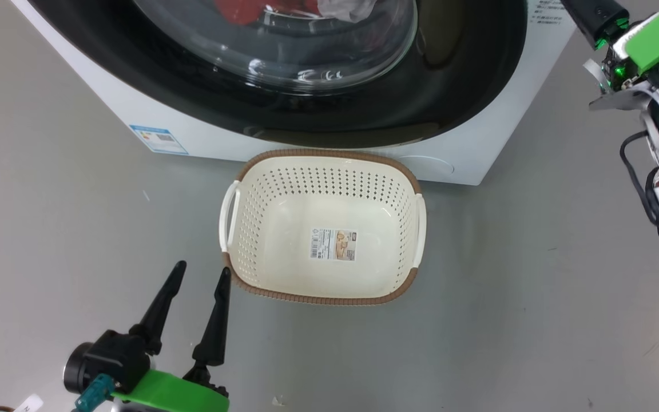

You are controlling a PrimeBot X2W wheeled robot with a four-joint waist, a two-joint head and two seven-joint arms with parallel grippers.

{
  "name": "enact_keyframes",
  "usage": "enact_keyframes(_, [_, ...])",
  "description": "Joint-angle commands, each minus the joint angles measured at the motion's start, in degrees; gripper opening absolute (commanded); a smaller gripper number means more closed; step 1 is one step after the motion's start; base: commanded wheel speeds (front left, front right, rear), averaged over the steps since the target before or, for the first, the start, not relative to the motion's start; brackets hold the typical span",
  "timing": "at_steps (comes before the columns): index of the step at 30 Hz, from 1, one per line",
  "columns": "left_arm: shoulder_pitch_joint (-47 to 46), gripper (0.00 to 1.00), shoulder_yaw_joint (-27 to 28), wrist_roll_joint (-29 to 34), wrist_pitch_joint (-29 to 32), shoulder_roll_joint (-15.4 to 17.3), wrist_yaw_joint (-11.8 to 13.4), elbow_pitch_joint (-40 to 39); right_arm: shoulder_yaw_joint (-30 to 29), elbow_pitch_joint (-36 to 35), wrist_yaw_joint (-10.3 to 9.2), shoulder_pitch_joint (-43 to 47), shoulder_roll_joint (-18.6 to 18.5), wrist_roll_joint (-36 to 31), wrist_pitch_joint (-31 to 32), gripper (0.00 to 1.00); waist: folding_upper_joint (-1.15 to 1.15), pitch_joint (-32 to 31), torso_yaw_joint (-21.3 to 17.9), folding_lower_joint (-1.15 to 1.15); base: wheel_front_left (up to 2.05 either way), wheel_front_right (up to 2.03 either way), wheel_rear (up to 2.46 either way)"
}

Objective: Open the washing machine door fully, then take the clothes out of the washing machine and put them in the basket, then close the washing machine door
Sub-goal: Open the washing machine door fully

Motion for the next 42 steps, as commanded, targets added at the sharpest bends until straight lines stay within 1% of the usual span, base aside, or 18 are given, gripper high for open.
enact_keyframes(1, [-1.5, 1.0, 1.8, -0.2, -0.7, 1.3, -0.3, -1.0, 0.0, 0.0, -0.04, -2.1, 0.1, 1.9, 2.2, 0.0, 0.0, 0.3, 0.1, 0.0, 0.0, 0.0, 0.0])
enact_keyframes(9, [-2.2, 1.0, 1.2, -0.5, -0.7, 1.1, -0.3, -0.7, 0.0, 5.5, -0.04, -7.4, 0.4, 4.4, 9.1, 0.0, 0.0, 1.3, 0.7, 0.0, 0.0, 0.0, 0.0])
enact_keyframes(18, [-2.7, 1.0, 0.7, -1.0, -0.7, 0.8, -0.3, -0.3, 0.9, 10.9, -0.04, -11.7, 0.2, 4.1, 12.7, 0.0, 0.0, 2.1, 1.8, 0.0, 0.0, 0.0, 0.0])
enact_keyframes(23, [-2.8, 1.0, 0.7, -1.2, -0.7, 0.5, -0.3, 0.0, 1.6, 12.7, -0.04, -12.7, 0.3, 4.0, 14.9, 0.0, 0.0, 2.0, 2.2, 0.0, 0.0, 0.0, 0.0])
enact_keyframes(30, [-2.5, 1.0, 1.1, -1.1, -0.7, 0.3, -0.3, 0.2, 1.9, 12.4, -0.04, -10.7, 0.7, 4.5, 17.3, 0.0, 0.0, 0.9, 1.9, 0.0, 0.0, 0.0, 0.0])
enact_keyframes(42, [-1.2, 1.0, 1.4, -0.7, -0.7, 0.4, -0.3, 0.2, 2.8, 8.5, -0.04, -3.9, 1.3, 4.8, 20.7, 0.0, 0.0, -1.5, 0.4, 0.0, 0.0, 0.0, 0.0])
